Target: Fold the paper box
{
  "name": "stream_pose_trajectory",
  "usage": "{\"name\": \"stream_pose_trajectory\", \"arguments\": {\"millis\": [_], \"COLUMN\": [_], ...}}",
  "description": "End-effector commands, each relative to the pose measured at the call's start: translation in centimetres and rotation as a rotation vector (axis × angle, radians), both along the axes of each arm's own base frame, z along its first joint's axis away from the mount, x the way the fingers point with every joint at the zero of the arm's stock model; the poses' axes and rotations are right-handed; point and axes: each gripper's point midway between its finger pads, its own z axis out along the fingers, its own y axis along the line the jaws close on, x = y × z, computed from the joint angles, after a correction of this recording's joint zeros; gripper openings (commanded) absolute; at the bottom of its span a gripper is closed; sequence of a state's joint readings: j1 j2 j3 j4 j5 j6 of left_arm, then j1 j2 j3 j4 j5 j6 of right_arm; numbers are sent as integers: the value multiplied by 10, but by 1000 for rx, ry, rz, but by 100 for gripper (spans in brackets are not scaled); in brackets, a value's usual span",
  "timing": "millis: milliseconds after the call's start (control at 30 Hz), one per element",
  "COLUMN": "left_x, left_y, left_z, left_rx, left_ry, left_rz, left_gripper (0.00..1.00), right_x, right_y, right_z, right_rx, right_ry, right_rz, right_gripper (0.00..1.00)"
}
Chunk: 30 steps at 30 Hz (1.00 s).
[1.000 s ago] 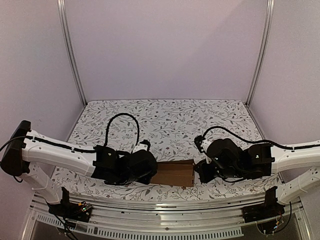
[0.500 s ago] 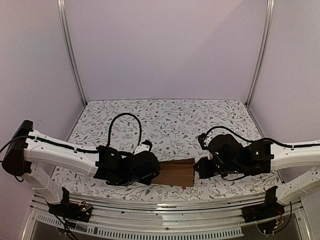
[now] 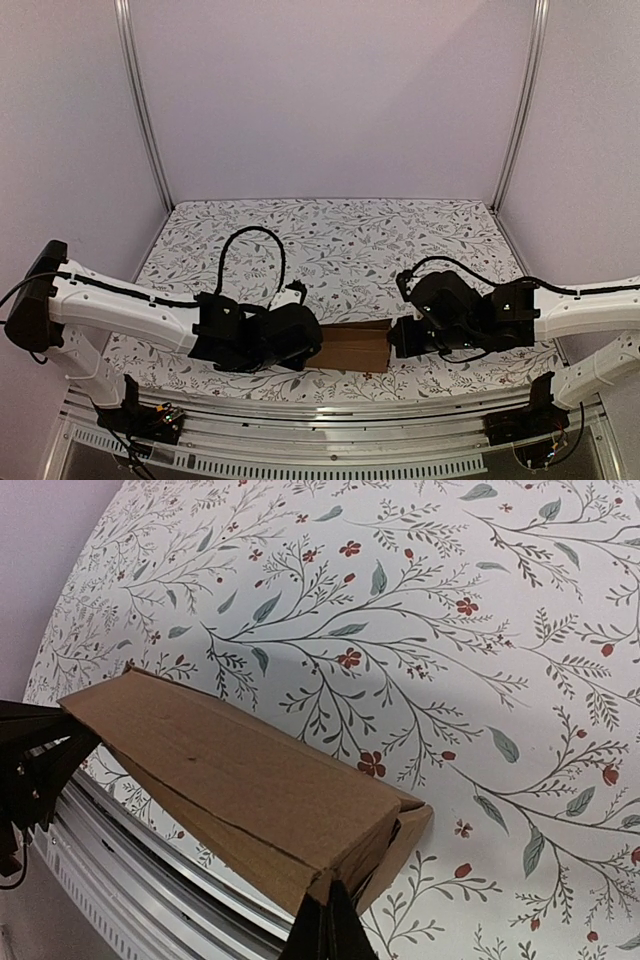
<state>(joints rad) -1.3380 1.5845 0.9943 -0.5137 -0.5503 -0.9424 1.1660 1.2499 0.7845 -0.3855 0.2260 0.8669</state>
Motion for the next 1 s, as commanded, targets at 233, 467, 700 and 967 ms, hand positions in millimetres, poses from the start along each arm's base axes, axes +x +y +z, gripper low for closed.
{"name": "stream_pose_trajectory", "arguments": {"millis": [233, 467, 700, 967], "left_x": [-32, -33, -33, -34], "left_y": [21, 21, 21, 22], "left_z": [-51, -52, -53, -54], "left_rx": [202, 209, 212, 218], "left_ry": [147, 149, 148, 145], "left_rz": [-90, -89, -91, -93], "left_gripper": [0, 0, 0, 0], "right_x": [3, 5, 7, 11], "right_y": [0, 7, 6, 2], "right_z": [15, 23, 27, 31], "right_rx": [19, 60, 72, 93], "right_ry": [-24, -19, -15, -1], "right_rz": [-5, -15, -41, -74], "right_gripper": [0, 0, 0, 0]}}
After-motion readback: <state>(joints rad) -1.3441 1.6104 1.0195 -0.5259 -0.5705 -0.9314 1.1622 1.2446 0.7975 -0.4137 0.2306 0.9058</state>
